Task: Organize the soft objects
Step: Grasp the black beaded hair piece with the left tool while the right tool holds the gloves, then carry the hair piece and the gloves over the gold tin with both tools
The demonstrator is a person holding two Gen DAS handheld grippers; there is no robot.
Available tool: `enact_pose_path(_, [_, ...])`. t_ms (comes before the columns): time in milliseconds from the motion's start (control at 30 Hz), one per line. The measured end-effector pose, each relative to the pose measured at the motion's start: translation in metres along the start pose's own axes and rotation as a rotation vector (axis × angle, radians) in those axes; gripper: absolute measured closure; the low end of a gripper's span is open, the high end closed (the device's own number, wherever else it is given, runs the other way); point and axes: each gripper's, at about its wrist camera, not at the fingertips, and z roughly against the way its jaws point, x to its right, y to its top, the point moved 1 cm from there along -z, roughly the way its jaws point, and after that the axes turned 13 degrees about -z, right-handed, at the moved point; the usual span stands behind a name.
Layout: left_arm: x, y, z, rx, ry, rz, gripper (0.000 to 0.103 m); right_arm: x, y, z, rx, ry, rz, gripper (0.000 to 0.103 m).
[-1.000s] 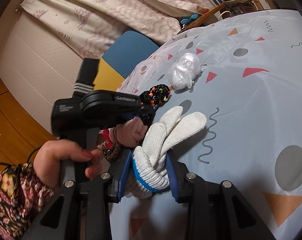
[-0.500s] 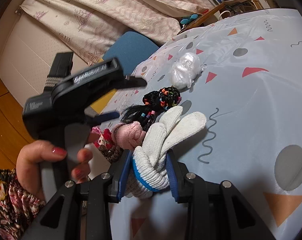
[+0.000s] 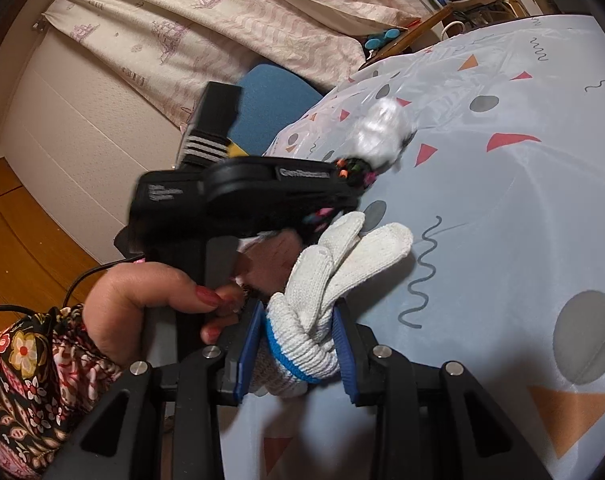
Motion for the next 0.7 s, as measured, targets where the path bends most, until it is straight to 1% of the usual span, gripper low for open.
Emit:
enact_pose_path(67, [-0.005, 0.002, 0.013, 0.044, 0.005, 0.038, 0.079, 0.001, 0.000, 0.000, 0.000, 0.003, 0.000, 0.069])
enact_pose_path(133, [-0.008, 0.002, 0.028, 0.103, -0.017, 0.076, 0.081, 0.001, -0.001, 0.000, -0.001, 0.003, 0.000, 0.069])
enact_pose_path(200, [-0.014, 0.001, 0.047, 0.158, -0.016, 0.098, 0.081, 0.002, -0.001, 0.000, -0.001, 0.006, -0.001, 0.069])
enact_pose_path(267, [-0.016, -0.001, 0.063, 0.204, -0.039, 0.119, 0.081, 0.003, -0.001, 0.001, -0.001, 0.009, -0.001, 0.069])
enact_pose_path(367, [-0.024, -0.006, 0.092, 0.279, -0.048, 0.140, 0.081, 0.004, 0.000, 0.001, -0.002, 0.011, -0.002, 0.069])
enact_pose_path(400, [-0.026, -0.011, 0.103, 0.310, -0.050, 0.149, 0.081, 0.004, 0.000, 0.002, -0.002, 0.012, -0.002, 0.069])
enact_pose_path(533, [-0.034, -0.025, 0.140, 0.373, -0.048, 0.172, 0.081, 0.004, 0.000, 0.001, -0.003, 0.010, 0.000, 0.069])
enact_pose_path(567, [-0.035, -0.032, 0.153, 0.400, -0.047, 0.182, 0.081, 0.005, 0.000, 0.001, -0.003, 0.010, 0.000, 0.069])
enact_pose_path(700, [-0.036, -0.056, 0.189, 0.460, -0.057, 0.197, 0.081, 0.004, 0.000, 0.001, -0.004, 0.009, 0.000, 0.069])
